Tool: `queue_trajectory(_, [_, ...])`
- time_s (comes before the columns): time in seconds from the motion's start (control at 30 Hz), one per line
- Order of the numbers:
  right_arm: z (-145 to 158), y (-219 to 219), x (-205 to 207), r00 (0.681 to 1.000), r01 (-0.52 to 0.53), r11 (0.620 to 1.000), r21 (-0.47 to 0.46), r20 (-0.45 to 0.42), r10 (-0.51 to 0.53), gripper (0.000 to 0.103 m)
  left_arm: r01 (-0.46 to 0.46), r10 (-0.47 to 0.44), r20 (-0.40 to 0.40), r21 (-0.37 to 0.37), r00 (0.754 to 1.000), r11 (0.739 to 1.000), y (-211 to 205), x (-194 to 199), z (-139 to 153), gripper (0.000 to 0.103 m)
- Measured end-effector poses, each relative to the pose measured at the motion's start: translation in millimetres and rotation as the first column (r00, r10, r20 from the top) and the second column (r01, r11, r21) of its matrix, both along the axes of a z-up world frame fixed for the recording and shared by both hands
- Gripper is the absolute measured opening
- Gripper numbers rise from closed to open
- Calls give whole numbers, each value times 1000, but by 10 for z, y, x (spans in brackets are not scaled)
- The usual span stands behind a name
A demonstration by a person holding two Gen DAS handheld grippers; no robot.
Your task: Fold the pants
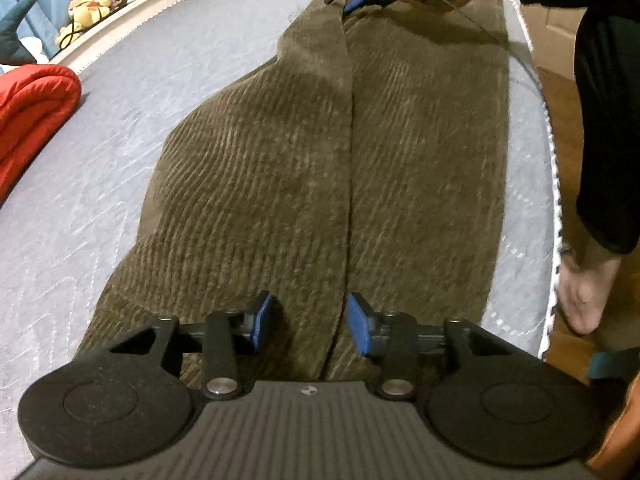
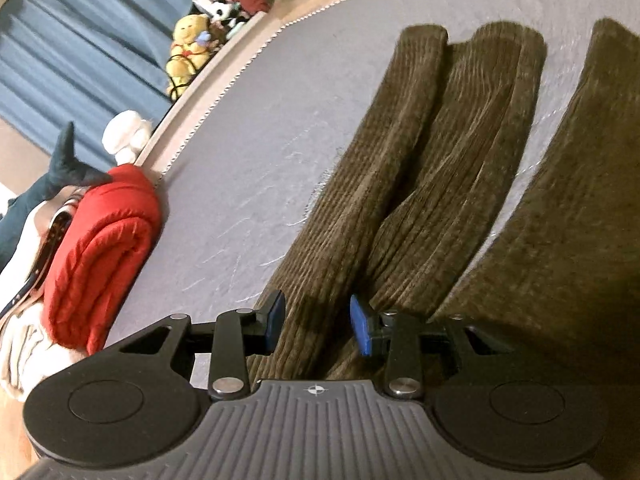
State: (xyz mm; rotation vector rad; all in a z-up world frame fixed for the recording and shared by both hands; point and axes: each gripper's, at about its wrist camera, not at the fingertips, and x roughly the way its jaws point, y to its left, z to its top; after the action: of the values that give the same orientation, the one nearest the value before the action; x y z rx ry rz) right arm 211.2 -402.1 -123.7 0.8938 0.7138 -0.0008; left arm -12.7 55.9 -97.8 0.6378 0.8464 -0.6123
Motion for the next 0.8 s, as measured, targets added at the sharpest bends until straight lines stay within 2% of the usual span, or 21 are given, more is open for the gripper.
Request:
queue_trajectory(0.03, [-23,7,33,1000,9,1000,-1,-10,-9,39,1,-1,-2,7,1000,1000,3,3,-18,39])
queue_trajectory(0.07, [-44,14,60,1000,16,1000,-1,-19,-16,38,5,-5,-3,7,1000,1000,-5,8,-24,31])
queue_trajectory(0.1, [-56,21,83,1000,19,1000,1,-22,-19,35,8,-8,-6,5,1000,1000,0,12,-15,27])
queue_trajectory(0.13, [-50,28,88,1000,18,1000,0,-19,-18,23,6,-6,-10,-1,1000,1000,46,14,38,22])
queue_trajectory(0.2, [40,41,58,1000,21,1000,-18,7,-20,13,-9,9,5,-19,1000,1000,66,28,108,10])
queue_trajectory(0.23, [123,46,31,999,21,999,-37,29,-20,11,-21,22,27,-31,999,999,90,29,163,7])
queue_trajectory(0.4, [714,-102,-336,990,54,995,-82,133,-43,9,-92,115,119,-181,986,979,373,-45,561,6])
queue_trajectory(0.47, [944,-184,-574,991,53,992,-115,124,-39,9,-86,118,134,-224,984,971,485,-156,656,6])
queue_trajectory(0.53, [1109,-256,-867,998,40,987,-154,61,-31,9,-59,90,130,-226,987,972,561,-294,672,6])
queue_trajectory(0.63, [1159,-338,-1327,999,-1,983,-184,-52,-9,9,-15,32,92,-177,995,984,570,-451,591,6])
queue_trajectory(0.73, [1021,-327,-1699,983,-90,968,-233,-176,49,9,10,-9,8,-107,1000,994,543,-502,438,6])
queue_trajectory(0.8, [801,-300,-1802,951,-203,949,-243,-281,131,10,30,-34,-63,-66,997,997,515,-502,349,10])
